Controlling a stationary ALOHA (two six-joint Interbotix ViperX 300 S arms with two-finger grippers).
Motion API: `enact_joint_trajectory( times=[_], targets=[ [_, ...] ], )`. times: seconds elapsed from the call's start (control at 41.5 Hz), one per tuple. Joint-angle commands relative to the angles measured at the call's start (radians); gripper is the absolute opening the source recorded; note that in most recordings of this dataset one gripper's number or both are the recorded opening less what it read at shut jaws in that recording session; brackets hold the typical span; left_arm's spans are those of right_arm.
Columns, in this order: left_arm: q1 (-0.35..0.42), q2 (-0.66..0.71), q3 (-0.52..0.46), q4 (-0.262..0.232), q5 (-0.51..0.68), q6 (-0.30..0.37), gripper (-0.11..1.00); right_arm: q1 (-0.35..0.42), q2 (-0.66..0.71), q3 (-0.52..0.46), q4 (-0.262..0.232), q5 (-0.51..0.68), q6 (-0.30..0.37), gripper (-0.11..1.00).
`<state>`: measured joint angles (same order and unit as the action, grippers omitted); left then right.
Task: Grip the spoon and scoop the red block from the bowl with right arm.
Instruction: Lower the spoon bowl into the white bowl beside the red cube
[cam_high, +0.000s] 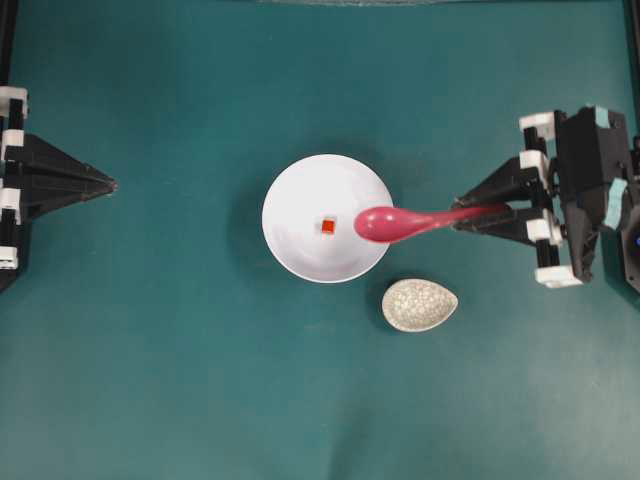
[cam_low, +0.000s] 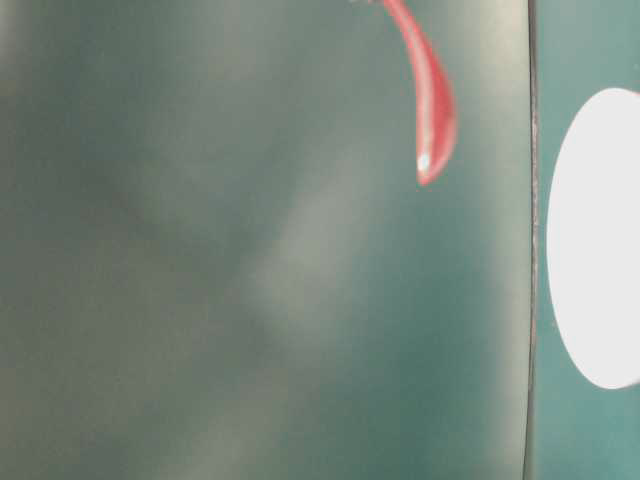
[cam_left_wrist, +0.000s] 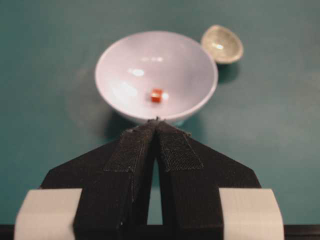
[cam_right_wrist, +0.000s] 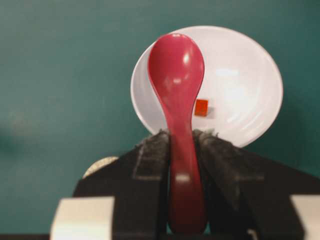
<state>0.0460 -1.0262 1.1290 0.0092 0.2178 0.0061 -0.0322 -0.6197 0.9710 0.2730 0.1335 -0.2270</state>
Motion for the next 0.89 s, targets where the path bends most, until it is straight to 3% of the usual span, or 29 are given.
enact_joint_trajectory(
  times=[0.0,0.338,0.748,0.868],
  targets=[
    [0.002,0.008,-0.025,0.003,-0.005,-0.002,0.0,-0.02,0.006,-0.046,-0.005,0.02,0.008,0.24],
    [0.003,0.005,-0.025,0.003,-0.003,0.0,0.0,-0.077,0.104,-0.172,-0.003,0.218,0.012,0.24],
    [0.002,-0.003,-0.026,0.003,0.048,0.0,0.0,-0.12,0.376,-0.407,-0.005,0.506,0.014,0.24],
    [0.003,-0.002,-0.026,0.003,0.048,-0.002,0.0,-0.132,0.446,-0.483,-0.025,0.577,0.012,0.24]
  ],
)
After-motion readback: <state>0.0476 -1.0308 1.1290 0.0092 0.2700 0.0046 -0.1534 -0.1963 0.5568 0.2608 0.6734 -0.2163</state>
